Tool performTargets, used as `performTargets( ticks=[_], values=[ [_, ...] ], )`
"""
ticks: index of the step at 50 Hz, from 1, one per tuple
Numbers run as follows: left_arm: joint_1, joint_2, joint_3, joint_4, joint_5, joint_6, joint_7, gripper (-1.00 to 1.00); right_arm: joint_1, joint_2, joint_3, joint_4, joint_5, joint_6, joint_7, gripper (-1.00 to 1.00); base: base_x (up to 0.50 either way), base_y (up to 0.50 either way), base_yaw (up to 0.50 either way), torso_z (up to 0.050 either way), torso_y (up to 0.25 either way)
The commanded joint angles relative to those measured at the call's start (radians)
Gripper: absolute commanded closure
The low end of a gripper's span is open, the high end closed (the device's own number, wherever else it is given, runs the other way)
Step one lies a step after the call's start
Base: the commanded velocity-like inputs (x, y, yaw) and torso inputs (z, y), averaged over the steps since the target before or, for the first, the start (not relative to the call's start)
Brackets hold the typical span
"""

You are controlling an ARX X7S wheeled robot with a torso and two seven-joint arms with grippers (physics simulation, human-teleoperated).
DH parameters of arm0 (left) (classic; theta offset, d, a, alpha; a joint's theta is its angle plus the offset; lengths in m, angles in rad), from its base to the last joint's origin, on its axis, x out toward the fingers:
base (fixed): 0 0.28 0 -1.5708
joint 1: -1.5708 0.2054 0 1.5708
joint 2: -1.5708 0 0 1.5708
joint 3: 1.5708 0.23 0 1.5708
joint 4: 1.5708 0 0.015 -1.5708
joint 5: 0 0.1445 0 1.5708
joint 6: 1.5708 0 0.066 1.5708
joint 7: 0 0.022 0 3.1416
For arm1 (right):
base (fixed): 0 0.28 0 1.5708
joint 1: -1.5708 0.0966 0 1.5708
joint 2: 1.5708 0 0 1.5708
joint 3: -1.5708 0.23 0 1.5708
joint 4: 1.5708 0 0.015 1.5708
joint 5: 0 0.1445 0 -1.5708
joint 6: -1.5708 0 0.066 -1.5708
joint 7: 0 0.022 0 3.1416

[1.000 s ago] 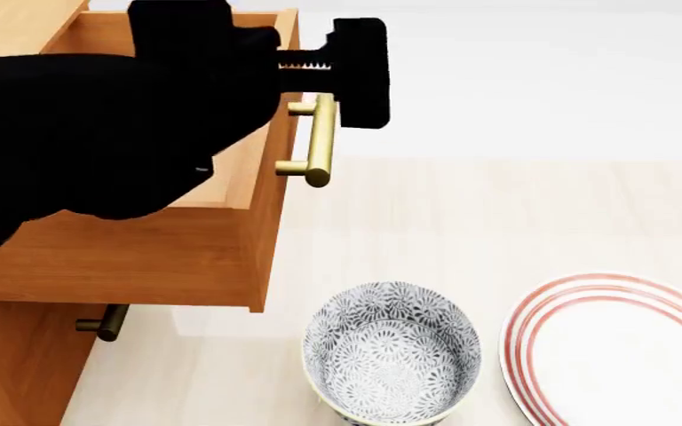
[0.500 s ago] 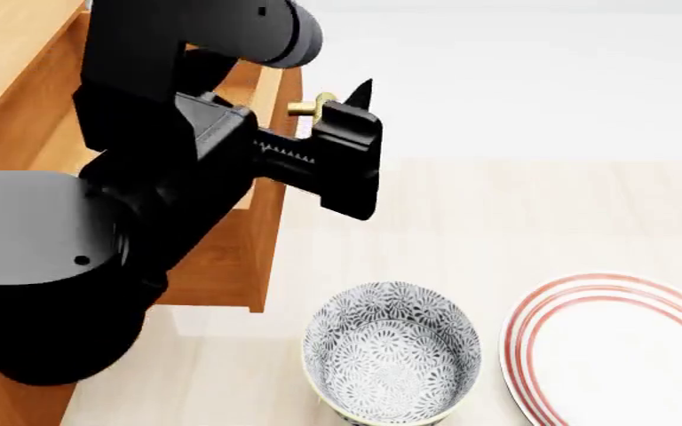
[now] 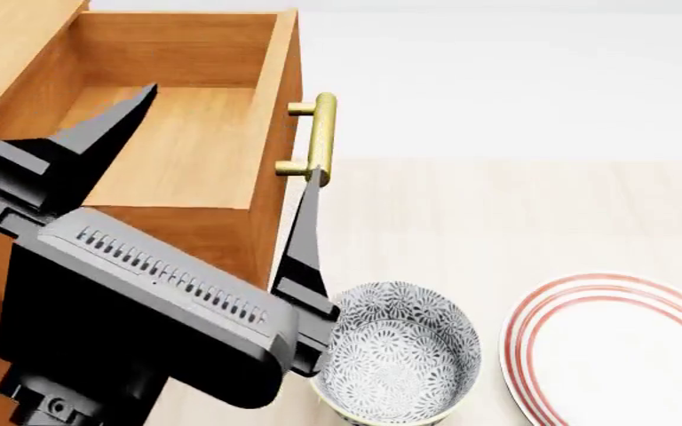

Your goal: Open the top drawer of the cabinet.

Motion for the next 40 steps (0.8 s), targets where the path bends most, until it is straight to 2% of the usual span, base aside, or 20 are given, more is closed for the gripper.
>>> performTargets(
  ticks=[1,8,10,14,20,30,40],
  values=[
    [0.090,-0.024,0.092,0.102,0.218,-0.003,-0.012,-1.00,0.004,-0.026,0.018,0.037,-0.022,-0.026,-0.028,-1.00,0.00,0.00,0.00,0.000,0.000],
    [0.142,-0.040,0.170,0.108,0.358,0.003,-0.024,-1.00,0.007,-0.029,0.016,0.056,-0.024,-0.040,-0.033,-1.00,0.00,0.00,0.00,0.000,0.000],
    [0.169,-0.062,0.216,0.099,0.461,0.008,-0.050,-1.00,0.008,-0.031,0.015,0.064,-0.025,-0.045,-0.035,-1.00,0.00,0.00,0.00,0.000,0.000],
    [0.196,-0.082,0.240,0.077,0.508,0.034,-0.049,-1.00,0.008,-0.031,0.014,0.066,-0.026,-0.049,-0.035,-1.00,0.00,0.00,0.00,0.000,0.000],
    [0.271,-0.122,0.315,0.038,0.658,0.059,-0.105,-1.00,0.001,-0.023,0.013,0.020,-0.019,-0.014,-0.016,-1.00,0.00,0.00,0.00,0.000,0.000],
    [0.344,-0.178,0.331,-0.065,0.731,0.165,-0.130,-1.00,-0.002,-0.017,0.015,-0.008,-0.008,0.011,-0.004,-1.00,0.00,0.00,0.00,0.000,0.000],
    [0.459,-0.240,0.389,-0.240,0.880,0.382,-0.169,-1.00,-0.013,-0.026,0.081,-0.023,0.021,-0.078,0.028,-1.00,0.00,0.00,0.00,0.000,0.000]
  ],
)
